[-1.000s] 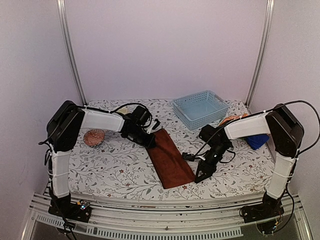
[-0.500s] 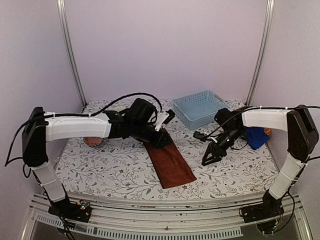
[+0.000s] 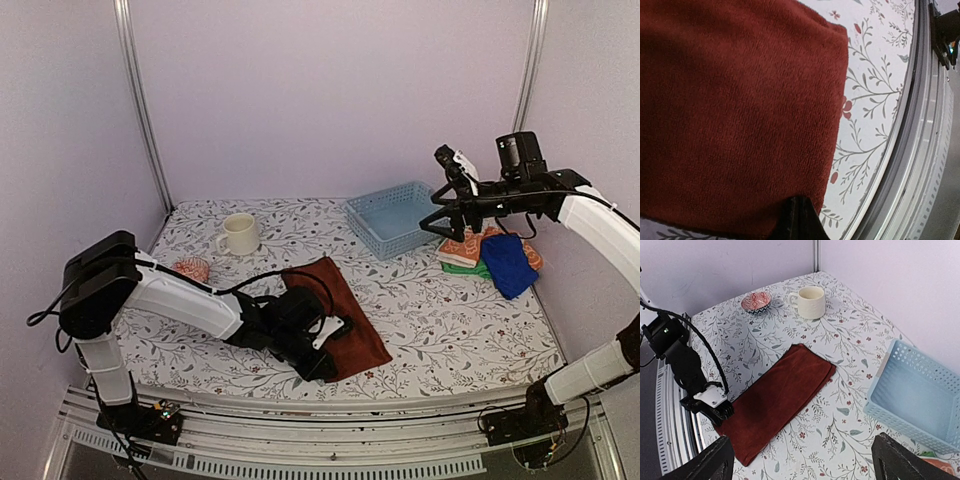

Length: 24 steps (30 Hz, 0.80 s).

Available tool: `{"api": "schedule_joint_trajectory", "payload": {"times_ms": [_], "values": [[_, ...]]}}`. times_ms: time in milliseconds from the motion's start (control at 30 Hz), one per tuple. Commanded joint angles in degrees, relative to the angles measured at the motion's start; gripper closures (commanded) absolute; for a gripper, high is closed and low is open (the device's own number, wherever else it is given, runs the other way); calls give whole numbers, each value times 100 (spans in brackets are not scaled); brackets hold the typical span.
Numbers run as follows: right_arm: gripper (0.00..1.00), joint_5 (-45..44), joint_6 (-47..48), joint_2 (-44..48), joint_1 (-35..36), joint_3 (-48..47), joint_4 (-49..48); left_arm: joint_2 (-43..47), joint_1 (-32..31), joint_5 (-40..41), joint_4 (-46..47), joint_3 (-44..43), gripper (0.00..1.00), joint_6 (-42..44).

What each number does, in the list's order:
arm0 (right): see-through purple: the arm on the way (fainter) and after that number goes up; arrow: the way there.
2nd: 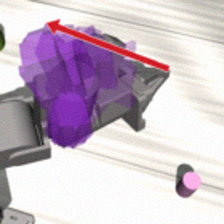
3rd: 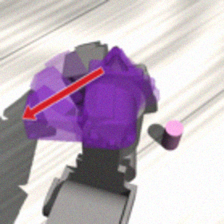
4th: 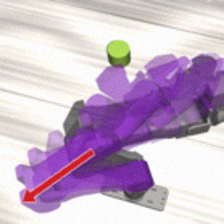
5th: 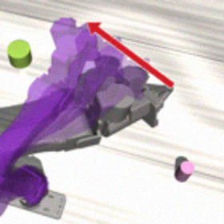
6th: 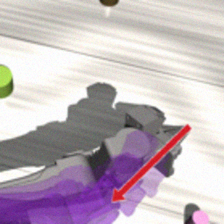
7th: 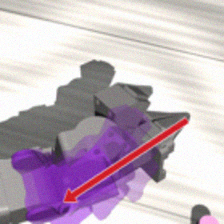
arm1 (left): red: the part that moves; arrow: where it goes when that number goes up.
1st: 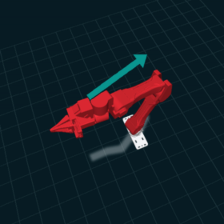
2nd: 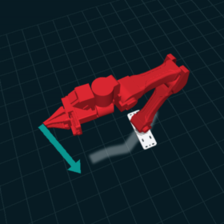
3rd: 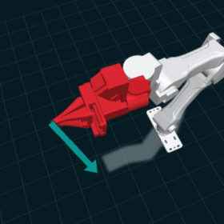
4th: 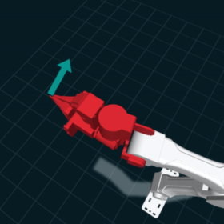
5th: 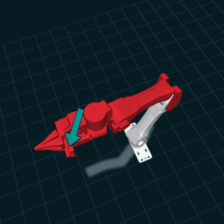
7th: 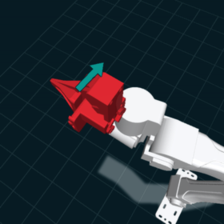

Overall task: Roll the towels
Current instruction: Adjust the towel at the center of the board.

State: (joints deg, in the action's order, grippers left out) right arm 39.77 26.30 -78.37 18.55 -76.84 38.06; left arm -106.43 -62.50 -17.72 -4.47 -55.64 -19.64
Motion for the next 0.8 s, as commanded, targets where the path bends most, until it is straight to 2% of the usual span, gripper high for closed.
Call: {"api": "schedule_joint_trajectory", "payload": {"times_ms": [0, 100, 167, 233, 300, 400, 567, 700, 767], "values": [[1, 490, -254, -114, 9, 161, -516, -123, -175, -15, 307, 371, 96, -166], [2, 860, -42, -541, 101, 34, -285, 26, -197, 106, 145, 573, 97, -64], [19, 742, -54, -915, 279, -189, -82, 229, -190, 339, 13, 736, 98, 21], [32, 431, -35, -1273, 539, -382, -64, 399, -175, 521, -128, 818, 98, 110], [37, 284, -165, -1581, 780, -496, -109, 538, -166, 675, -289, 834, 98, 193], [40, 269, -188, -2008, 1102, -695, -86, 718, -148, 899, -519, 810, 98, 307], [44, 124, -10, -2885, 1436, -1179, -185, 1308, -147, 966, -460, 898, 79, 544], [56, 176, -439, -3973, 1609, -2167, -158, 1917, 61, 1294, -62, 1187, 61, 584], [61, 87, -739, -4470, 1691, -2585, -243, 2126, 392, 1153, 214, 1316, 57, 398]]}}
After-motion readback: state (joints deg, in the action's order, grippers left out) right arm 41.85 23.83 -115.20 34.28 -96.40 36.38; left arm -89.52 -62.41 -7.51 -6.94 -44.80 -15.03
